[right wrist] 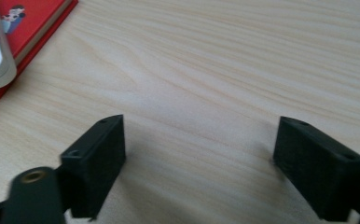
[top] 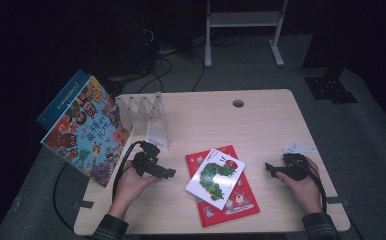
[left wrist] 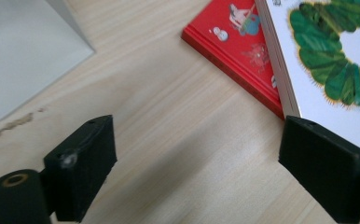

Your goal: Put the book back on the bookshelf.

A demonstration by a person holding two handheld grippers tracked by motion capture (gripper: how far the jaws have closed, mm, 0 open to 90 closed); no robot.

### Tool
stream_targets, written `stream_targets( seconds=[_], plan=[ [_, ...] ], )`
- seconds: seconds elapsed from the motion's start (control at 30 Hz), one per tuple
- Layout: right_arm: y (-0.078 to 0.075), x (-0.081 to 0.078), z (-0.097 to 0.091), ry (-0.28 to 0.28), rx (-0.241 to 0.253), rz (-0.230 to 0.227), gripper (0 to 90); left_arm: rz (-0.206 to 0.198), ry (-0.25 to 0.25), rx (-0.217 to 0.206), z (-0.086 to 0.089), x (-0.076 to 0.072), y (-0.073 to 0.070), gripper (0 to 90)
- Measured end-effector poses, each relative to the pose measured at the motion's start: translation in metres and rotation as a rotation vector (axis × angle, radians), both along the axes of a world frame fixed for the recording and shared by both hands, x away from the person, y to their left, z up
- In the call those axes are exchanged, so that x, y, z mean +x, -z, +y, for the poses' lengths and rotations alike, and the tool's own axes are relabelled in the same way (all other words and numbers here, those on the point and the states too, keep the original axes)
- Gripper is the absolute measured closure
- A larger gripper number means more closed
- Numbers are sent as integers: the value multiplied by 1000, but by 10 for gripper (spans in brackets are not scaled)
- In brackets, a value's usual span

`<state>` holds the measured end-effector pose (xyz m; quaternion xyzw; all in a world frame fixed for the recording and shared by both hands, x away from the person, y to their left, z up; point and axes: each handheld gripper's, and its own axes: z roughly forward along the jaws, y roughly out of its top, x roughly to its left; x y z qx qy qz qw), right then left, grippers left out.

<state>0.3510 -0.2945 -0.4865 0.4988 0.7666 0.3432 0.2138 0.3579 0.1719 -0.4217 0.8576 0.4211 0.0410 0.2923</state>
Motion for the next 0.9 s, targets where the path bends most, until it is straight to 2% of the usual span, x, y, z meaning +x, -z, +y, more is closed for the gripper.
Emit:
stream_targets(
  seconds=[0.13, 0.2, 0.27, 0.4, 0.47, 0.53, 0.57, 0.67, 0.9],
  plan=[
    [-3, -3, 2, -18, -9, -5, 317, 9, 22, -11, -3, -4, 10, 36],
    [-5, -5, 4, -25, -9, -7, 366, 0, 38, -7, -4, -6, 13, 18],
    [-8, -7, 5, -44, 19, -6, 455, 7, 59, -33, -5, -7, 16, 2],
    [-15, -14, 10, -76, 64, -9, 559, -12, 92, -39, -8, -11, 18, 0],
    [-18, -17, 15, -109, 88, -8, 579, -4, 100, -52, -8, -12, 20, 0],
    [-20, -19, 21, -135, 92, -6, 580, 0, 105, -50, -8, -12, 22, 0],
    [-20, -20, 23, -147, 95, -2, 575, 2, 108, -46, -9, -12, 24, 0],
    [-21, -21, 32, -183, 111, 4, 558, 8, 110, -70, -10, -12, 25, 0],
    [-22, -21, 50, -244, 135, 13, 528, 13, 132, -77, -16, -12, 28, 0]
  ],
)
